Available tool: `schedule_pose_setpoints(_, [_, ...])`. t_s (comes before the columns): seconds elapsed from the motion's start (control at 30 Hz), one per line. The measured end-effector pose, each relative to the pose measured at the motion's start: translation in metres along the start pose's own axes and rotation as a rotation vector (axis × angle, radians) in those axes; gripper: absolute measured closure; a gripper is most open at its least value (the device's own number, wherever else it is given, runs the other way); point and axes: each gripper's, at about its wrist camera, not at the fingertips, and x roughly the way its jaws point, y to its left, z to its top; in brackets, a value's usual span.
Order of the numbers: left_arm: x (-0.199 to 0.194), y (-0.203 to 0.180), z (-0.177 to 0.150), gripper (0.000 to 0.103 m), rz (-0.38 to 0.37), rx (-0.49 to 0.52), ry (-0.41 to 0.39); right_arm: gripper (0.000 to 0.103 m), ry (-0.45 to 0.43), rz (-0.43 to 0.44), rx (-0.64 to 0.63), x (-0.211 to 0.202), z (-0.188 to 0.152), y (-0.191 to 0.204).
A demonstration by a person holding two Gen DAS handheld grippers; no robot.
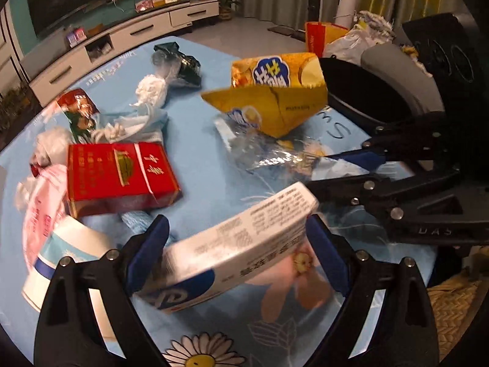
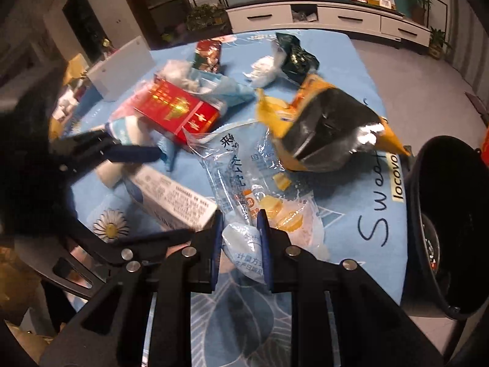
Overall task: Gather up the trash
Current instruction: 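Grasp the white medicine box with the left tool while the right tool grasps the clear plastic bag, then carry the medicine box and clear bag in both tools over the black bucket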
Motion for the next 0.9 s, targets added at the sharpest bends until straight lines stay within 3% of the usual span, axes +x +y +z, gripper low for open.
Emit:
schedule_pose_setpoints(0.1, [0.004, -0.001, -0.008, 0.013, 0.009, 0.019, 0.038, 0.08, -0.012, 0.035, 0.013, -0.004, 0.003, 0.002])
schedule_pose_setpoints(0.3, [0.003, -0.006, -0.022, 0.026, 0.014, 0.066, 0.092, 0.08, -0.036, 0.053, 0.025, -0.015, 0.003, 0.004])
schedule_pose_setpoints(0.47, [-0.008, -0.008, -0.025, 0.047, -0.003, 0.035, 0.074, 0.08, -0.04, 0.077, 0.043, -0.017, -0.002, 0.006])
schedule_pose_setpoints(0.6, [-0.016, -0.005, -0.035, 0.058, -0.005, -0.063, 0.041, 0.08, -0.054, 0.106, 0.04, -0.023, -0.005, 0.013])
schedule_pose_setpoints(0.63, [-0.021, -0.003, -0.038, 0.068, -0.004, -0.091, 0.022, 0.08, -0.057, 0.114, 0.041, -0.024, -0.005, 0.015])
schedule_pose_setpoints(0.7, [-0.034, 0.003, -0.043, 0.076, -0.036, -0.176, -0.02, 0.08, -0.069, 0.151, 0.041, -0.029, -0.005, 0.02])
schedule_pose_setpoints(0.9, [-0.041, 0.01, -0.06, 0.077, -0.05, -0.299, -0.035, 0.08, -0.111, 0.199, 0.028, -0.044, -0.005, 0.034])
